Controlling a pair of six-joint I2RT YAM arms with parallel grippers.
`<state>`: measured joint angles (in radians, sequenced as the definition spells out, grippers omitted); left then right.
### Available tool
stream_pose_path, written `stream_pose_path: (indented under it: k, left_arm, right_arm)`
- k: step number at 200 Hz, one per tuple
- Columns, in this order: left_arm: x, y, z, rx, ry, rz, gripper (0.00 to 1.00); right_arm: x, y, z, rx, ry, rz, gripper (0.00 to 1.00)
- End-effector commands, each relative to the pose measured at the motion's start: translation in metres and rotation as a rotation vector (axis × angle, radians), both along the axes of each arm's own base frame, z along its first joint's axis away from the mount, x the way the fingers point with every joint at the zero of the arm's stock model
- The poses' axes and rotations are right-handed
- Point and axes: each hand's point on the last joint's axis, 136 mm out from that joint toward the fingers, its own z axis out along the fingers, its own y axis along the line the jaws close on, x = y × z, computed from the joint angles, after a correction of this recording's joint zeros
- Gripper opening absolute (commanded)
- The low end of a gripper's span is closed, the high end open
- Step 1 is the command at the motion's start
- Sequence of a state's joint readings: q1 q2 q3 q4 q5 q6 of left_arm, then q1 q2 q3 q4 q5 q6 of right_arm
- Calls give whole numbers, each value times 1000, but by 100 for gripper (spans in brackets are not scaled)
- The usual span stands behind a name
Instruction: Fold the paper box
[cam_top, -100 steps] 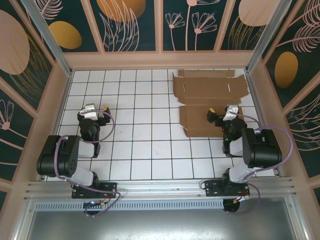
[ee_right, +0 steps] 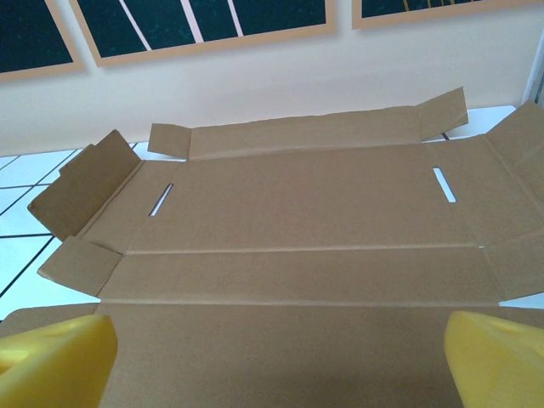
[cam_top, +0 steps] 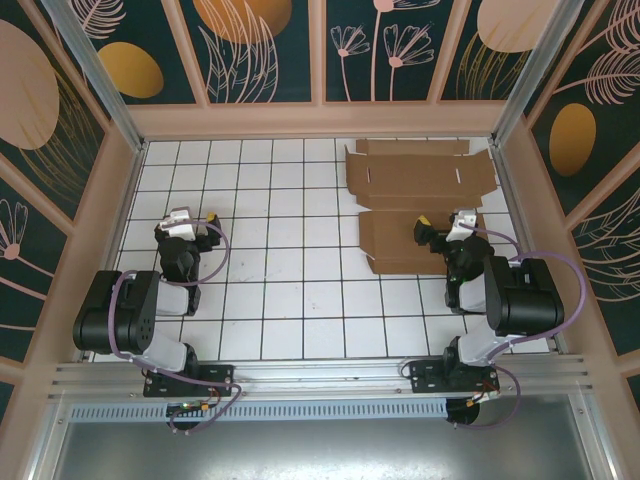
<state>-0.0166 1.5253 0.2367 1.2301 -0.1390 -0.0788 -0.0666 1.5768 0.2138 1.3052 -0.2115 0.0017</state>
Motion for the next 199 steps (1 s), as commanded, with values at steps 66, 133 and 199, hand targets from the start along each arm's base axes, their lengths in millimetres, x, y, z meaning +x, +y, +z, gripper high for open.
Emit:
stream_pose_path:
  k: [66,133,199]
  left_arm:
    - [2,2,12,7,-42,9,99]
    - [0,6,16,7,-57,39,99]
    - [23,-82,158,-244,-194,-195,99]
  right_arm:
    - [-1,0,12,-17,-51,7,99]
    - [0,-1,15,-14,-57,-5,99]
    - [20,89,142,-54,-69,40,99]
